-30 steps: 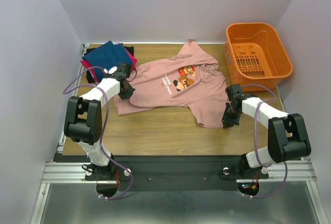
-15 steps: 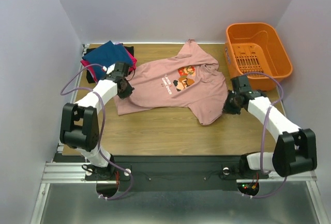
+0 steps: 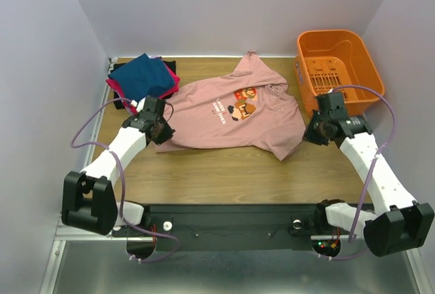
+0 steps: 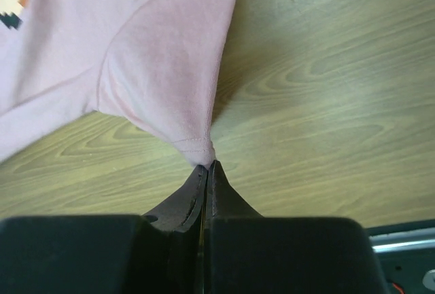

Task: Fold and stack the t-shirts
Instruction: Fold the tshirt

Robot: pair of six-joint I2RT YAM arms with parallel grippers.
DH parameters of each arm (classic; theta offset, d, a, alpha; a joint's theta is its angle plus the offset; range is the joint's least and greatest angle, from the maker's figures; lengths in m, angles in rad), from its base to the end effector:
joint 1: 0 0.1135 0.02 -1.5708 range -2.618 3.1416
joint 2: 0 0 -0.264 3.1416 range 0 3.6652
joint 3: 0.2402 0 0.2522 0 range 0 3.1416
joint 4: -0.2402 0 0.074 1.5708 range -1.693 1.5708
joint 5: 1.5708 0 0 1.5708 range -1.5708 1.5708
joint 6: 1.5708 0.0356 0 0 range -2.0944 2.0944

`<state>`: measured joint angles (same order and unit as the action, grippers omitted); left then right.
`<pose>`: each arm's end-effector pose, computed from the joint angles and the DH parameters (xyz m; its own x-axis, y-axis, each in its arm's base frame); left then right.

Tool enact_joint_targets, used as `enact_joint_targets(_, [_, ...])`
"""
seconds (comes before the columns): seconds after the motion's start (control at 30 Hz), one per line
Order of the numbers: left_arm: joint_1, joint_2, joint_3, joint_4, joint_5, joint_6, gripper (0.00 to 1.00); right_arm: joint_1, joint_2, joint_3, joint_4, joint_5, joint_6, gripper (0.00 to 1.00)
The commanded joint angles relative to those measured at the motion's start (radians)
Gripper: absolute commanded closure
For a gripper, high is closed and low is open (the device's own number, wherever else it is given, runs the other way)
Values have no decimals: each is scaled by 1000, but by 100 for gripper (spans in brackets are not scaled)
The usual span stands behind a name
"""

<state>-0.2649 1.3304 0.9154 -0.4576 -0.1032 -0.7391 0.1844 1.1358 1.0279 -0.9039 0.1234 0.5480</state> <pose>0.2672 -0.0687 0.2422 -0.6788 -0.5101 -0.5283 -0.3528 0.8574 -0.3747 0.2139 0.0354 0.2935 -0.7727 0.3818 -0.5070 0.3337 0.9239 0.1872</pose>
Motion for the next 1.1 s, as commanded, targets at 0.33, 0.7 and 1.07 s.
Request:
enact_joint_targets(0.33, [-62, -275, -136, -76, 34, -89, 100, -2, -165, 127, -222, 45, 47, 100])
enact_joint_targets(0.7, [-94, -422, -193, -158, 59, -164, 100, -2, -223, 167, -352, 5, 69, 100])
enact_joint_targets(1.07, [-74, -218, -104, -93, 14, -88, 100, -2, -45, 155, -129, 30, 9, 100])
